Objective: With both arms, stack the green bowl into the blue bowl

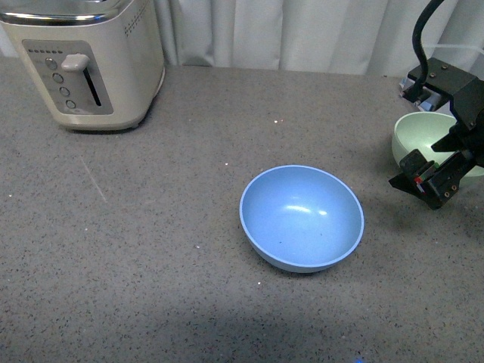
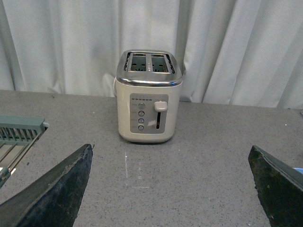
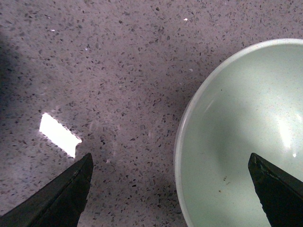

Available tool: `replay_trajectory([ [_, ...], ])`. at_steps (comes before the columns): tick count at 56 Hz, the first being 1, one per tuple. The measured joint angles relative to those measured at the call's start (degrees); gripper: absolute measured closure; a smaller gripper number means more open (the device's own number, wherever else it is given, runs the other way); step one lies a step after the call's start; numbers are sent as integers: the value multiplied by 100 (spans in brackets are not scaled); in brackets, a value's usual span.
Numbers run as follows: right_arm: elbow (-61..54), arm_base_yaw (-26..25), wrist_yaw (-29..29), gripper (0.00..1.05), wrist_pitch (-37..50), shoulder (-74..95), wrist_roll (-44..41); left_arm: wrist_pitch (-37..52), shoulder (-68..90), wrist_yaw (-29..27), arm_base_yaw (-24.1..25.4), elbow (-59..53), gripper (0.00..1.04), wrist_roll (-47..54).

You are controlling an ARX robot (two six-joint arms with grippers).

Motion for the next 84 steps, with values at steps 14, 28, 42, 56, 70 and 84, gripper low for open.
replay_trajectory([
  [14,258,-2,105,9,-87,295,-39,0,0,0,0,0,6,2],
  [28,332,15,149,26,-92,317,-44,0,0,0,0,0,6,2],
  [42,337,39,195,63,-103,317,-85,0,0,0,0,0,6,0],
  [56,337,50,234,104,-138,317,-173,0,0,0,0,0,6,2],
  [70,317,136,188,103,-221,190,-275,0,0,0,0,0,6,0],
  [84,-35,901,-262,103,-632,-1126,-807,0,0,0,0,0,6,2],
])
